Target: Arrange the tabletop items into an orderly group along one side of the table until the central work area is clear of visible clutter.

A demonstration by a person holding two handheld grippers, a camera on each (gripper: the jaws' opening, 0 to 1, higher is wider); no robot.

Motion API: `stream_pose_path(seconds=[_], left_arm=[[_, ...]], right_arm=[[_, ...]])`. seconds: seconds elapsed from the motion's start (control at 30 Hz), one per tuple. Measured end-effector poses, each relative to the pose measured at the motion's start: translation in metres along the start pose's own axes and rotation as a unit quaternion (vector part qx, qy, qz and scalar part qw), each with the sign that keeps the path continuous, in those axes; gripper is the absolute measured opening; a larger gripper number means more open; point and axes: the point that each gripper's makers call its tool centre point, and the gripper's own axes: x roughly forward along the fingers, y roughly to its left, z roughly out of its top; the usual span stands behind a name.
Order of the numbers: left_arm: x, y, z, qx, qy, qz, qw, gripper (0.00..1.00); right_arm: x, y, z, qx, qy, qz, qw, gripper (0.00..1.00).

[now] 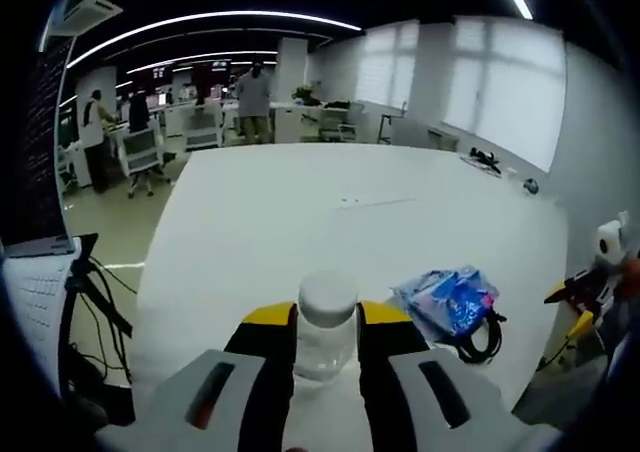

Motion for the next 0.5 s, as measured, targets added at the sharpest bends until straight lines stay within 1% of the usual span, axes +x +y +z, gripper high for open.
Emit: stream_pose_path(seconds=[0.2, 0.3, 0.5], left_arm=[[0.001, -0.003, 0.006, -0.011, -0.011, 0.015, 0.9998, 0.25], [0.0, 0.004, 0.009, -0.031, -0.024, 0.041, 0.9984, 0.26], [0.003, 0.002, 0.013, -0.051, -0.033, 0.075, 0.9953, 0.26]], right_arm=[[0.002, 0.0, 0.0, 0.0, -0.003, 0.001, 1.0, 0.68], [0.003, 0.0, 0.0, 0.0, -0.002, 0.002, 1.0, 0.68], [0.005, -0.003, -0.001, 0.002, -0.004, 0.002, 1.0, 0.68]])
